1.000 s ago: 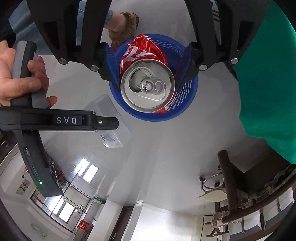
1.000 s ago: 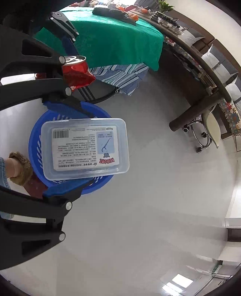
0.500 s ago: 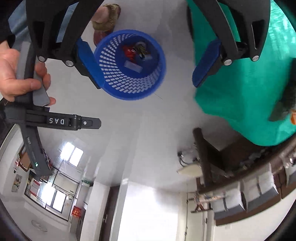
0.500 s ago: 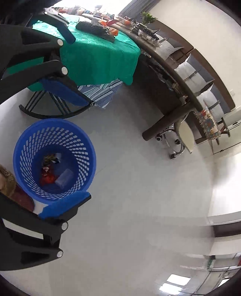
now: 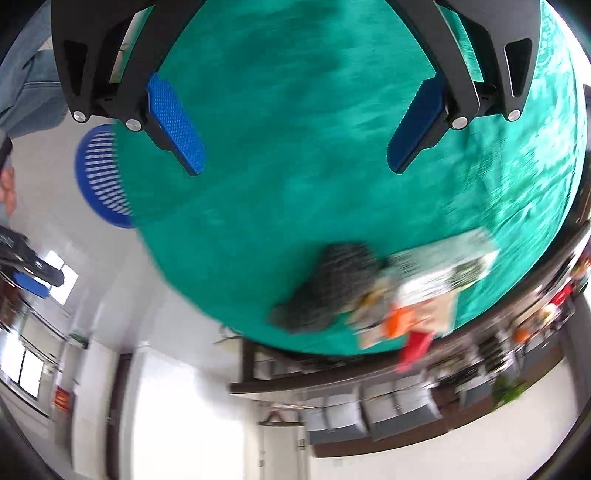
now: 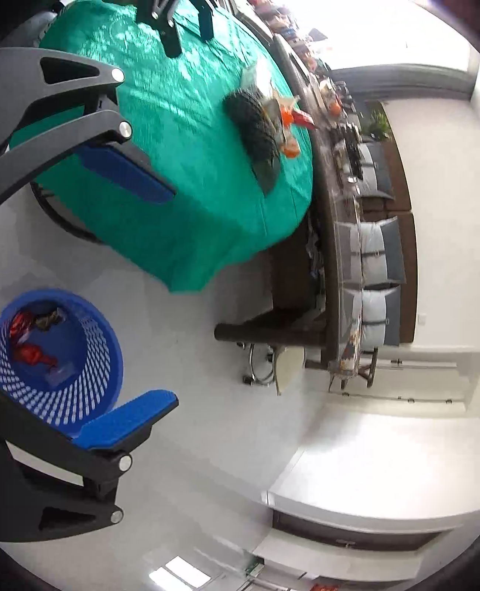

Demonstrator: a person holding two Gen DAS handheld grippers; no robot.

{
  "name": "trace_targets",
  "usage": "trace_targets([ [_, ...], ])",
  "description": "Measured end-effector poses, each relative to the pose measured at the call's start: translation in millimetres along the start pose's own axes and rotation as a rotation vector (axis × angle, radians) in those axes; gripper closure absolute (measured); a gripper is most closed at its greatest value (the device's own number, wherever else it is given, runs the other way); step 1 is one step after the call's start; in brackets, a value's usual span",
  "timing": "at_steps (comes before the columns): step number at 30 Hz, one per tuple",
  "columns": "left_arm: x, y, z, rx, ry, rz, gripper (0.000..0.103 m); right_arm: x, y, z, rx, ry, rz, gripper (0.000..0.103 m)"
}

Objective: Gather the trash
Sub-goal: 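Move both tools back over the table, then grasp the green-and-white milk carton with the left gripper and lift it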

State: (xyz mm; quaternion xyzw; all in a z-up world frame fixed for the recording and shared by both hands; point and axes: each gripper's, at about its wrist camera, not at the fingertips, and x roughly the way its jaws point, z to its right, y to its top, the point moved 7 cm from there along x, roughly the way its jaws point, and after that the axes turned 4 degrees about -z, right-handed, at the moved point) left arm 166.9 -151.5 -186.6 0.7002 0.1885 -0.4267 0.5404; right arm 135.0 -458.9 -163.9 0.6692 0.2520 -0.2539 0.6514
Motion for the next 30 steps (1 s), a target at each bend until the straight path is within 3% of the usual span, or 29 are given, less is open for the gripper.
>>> trace_targets([
  [8, 0, -15, -114, -0.083, 0.087, -0.035, 0.005, 30, 8, -164, -0.148, 0.233, -0.146, 0.005],
  [12, 12, -23, -138, -0.079, 0.099, -0.069, 0.005, 58, 19, -211, -0.207, 0.238, -0.221, 0.005],
  [14, 18, -28, -144, -0.068, 0.091, -0.085, 0.005, 72, 18, -224, -0.212, 0.219, -0.241, 0.005],
  [18, 21, -33, -154, -0.1, 0.002, -0.1, 0.005, 94, 9, -236, -0.213, 0.203, -0.299, 0.005],
  [22, 26, -26, -161, -0.035, -0.038, -0.104, 0.005, 93, 8, -235, -0.205, 0.208, -0.291, 0.005],
  [30, 35, 41, -185, 0.178, -0.082, -0.016, 0.005, 93, 9, -242, -0.201, 0.2, -0.285, 0.005],
])
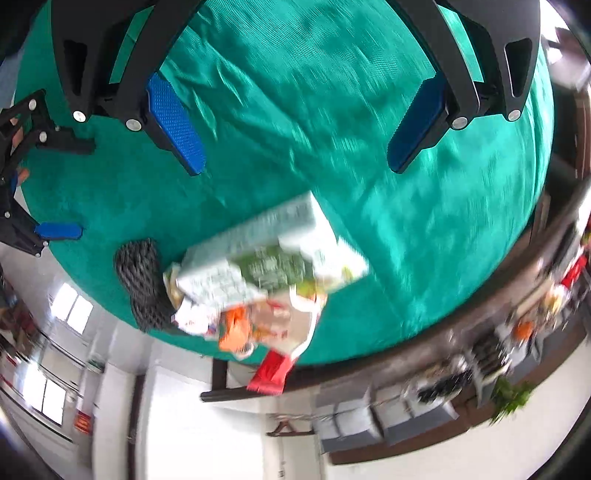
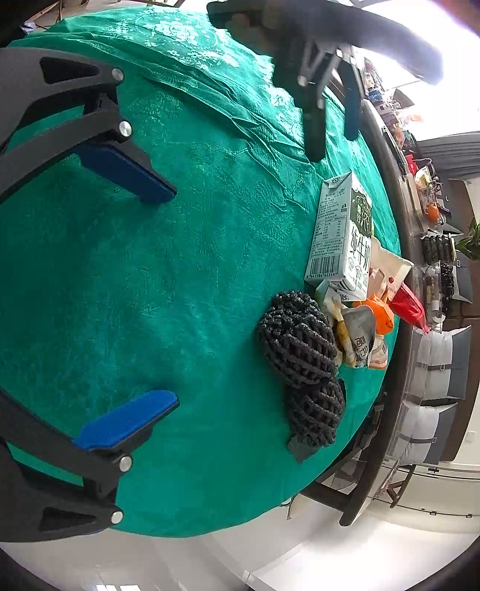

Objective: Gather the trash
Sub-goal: 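Grasp the green-and-white milk carton with the left gripper and lift it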

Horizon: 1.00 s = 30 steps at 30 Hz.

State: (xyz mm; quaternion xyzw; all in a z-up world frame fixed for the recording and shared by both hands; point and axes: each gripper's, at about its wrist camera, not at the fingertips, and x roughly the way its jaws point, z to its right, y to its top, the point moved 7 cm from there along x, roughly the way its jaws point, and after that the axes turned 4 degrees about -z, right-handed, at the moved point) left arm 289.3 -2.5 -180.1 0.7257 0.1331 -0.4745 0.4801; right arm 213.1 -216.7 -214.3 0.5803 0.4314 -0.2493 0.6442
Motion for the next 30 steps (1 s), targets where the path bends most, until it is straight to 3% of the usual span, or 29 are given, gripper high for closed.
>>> trace_targets([
  [4, 3, 46, -4, 0.073, -0.113, 0.047, 0.005, -1, -1, -1, 0.001, -0.005, 0.001, 0.005],
  [8, 27, 73, 4, 0.131, -0.187, 0.031, 0.005, -1, -2, -1, 0.007, -0.011, 0.002, 0.005],
  [15, 48, 65, 33, 0.333, -0.366, -0.129, 0.006, -1, 0, 4, 0.032, -0.026, 0.002, 0.005],
  [19, 42, 49, 43, 0.469, -0.331, -0.162, 0.01, -1, 0, 8, 0.065, -0.038, 0.005, 0.005],
  [24, 69, 49, 34, 0.449, -0.223, -0.19, 0.032, -1, 1, 8, 0.065, -0.041, 0.004, 0.005],
  [26, 70, 50, 34, 0.426, -0.231, -0.187, 0.039, -1, 1, 9, 0.066, -0.041, 0.004, 0.005],
  [28, 67, 48, 35, 0.425, -0.204, -0.181, 0.051, -1, 1, 8, 0.069, -0.042, 0.004, 0.005],
  [30, 57, 46, 35, 0.412, -0.182, -0.168, 0.054, -1, 1, 9, 0.069, -0.042, 0.004, 0.005],
])
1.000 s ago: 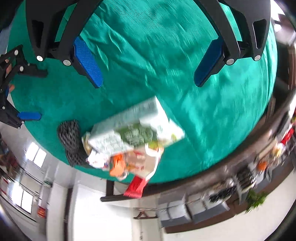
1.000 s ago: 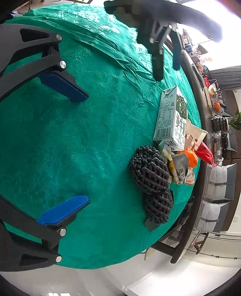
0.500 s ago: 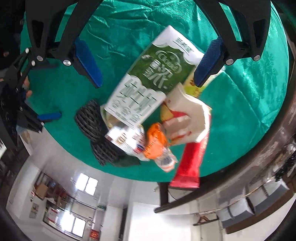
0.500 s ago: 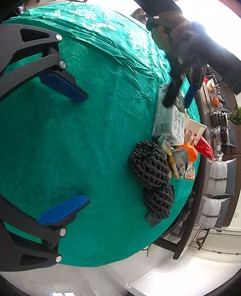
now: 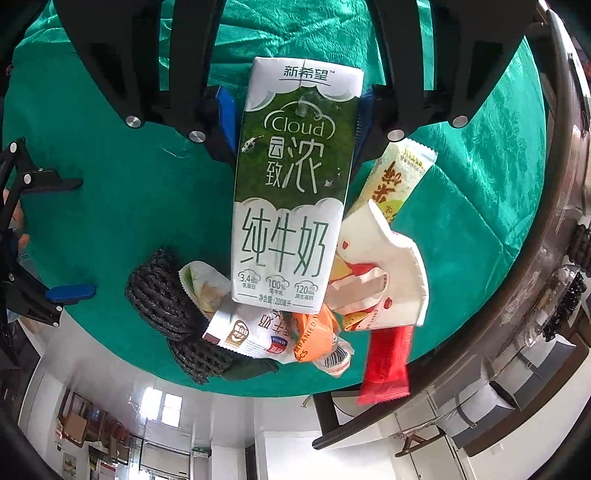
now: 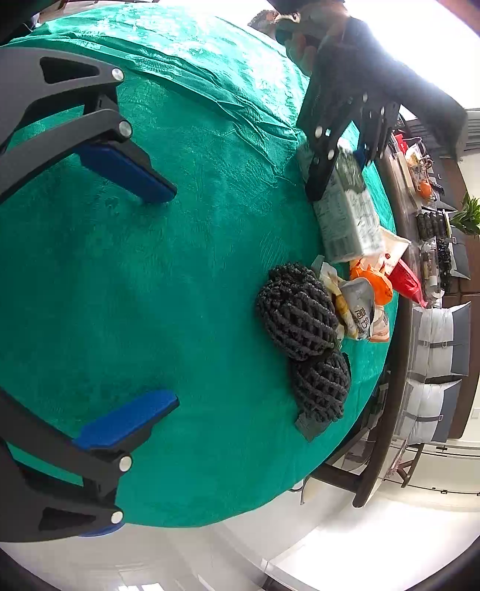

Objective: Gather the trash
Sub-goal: 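Grasp the green-and-white milk carton with the left gripper and lift it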

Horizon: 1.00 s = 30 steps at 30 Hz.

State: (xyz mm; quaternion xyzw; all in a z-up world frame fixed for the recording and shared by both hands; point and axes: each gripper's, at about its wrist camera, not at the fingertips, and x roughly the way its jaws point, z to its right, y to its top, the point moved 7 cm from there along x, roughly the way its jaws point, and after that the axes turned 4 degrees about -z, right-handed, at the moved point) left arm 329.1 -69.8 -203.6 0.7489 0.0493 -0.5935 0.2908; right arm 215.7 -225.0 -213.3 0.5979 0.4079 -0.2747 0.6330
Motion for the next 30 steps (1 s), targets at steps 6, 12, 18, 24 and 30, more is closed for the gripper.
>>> trace_targets([
  [6, -60, -52, 15, -0.216, 0.023, 0.072, 0.054, 0, 0, -1, 0.002, -0.001, 0.0, 0.005],
  [12, -83, -122, 11, -0.67, 0.097, 0.068, 0.053, 0, 0, -1, 0.002, -0.003, 0.0, 0.005],
  [18, -61, -146, 10, -0.747, 0.227, 0.057, 0.045, -1, 0, -1, 0.003, -0.002, -0.001, 0.005],
  [24, -48, -153, 4, -0.778, 0.292, 0.071, 0.01, 0, -1, -1, 0.007, -0.001, -0.006, 0.005],
  [30, -48, -160, 1, -0.818, 0.285, 0.08, 0.005, 4, 36, 7, 0.232, -0.006, -0.003, 0.005],
])
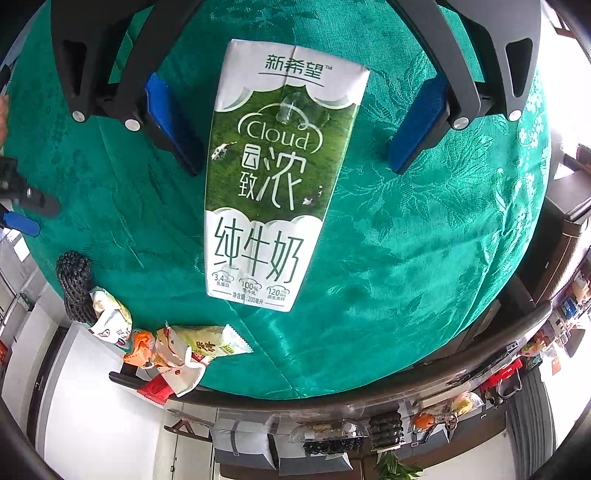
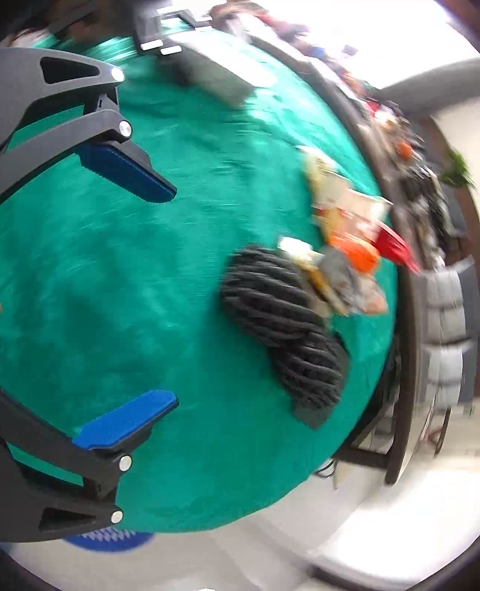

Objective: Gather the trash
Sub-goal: 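Close the left gripper on the milk carton while right grasps the black mesh bundle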

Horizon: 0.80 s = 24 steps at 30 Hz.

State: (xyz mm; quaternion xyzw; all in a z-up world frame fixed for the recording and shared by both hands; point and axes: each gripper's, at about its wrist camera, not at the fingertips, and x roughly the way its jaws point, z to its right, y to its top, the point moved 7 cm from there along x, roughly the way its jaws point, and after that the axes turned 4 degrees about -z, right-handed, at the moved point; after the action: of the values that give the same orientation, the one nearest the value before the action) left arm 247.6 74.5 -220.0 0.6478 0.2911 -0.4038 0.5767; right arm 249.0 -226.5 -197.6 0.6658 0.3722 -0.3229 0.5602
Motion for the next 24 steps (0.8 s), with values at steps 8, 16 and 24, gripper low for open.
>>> trace_targets([
  [8, 1, 0, 0, -0.003, -0.003, 0.0, 0.004, 30, 42, 0, 0.082, -0.036, -0.006, 0.039],
  [16, 1, 0, 1, -0.004, -0.004, 0.0, 0.004, -27, -2, -20, -0.35, 0.121, 0.006, 0.055],
  [24, 1, 1, 1, -0.004, -0.003, 0.0, 0.004, -18, -47, -38, -0.47, 0.167, -0.045, 0.023],
])
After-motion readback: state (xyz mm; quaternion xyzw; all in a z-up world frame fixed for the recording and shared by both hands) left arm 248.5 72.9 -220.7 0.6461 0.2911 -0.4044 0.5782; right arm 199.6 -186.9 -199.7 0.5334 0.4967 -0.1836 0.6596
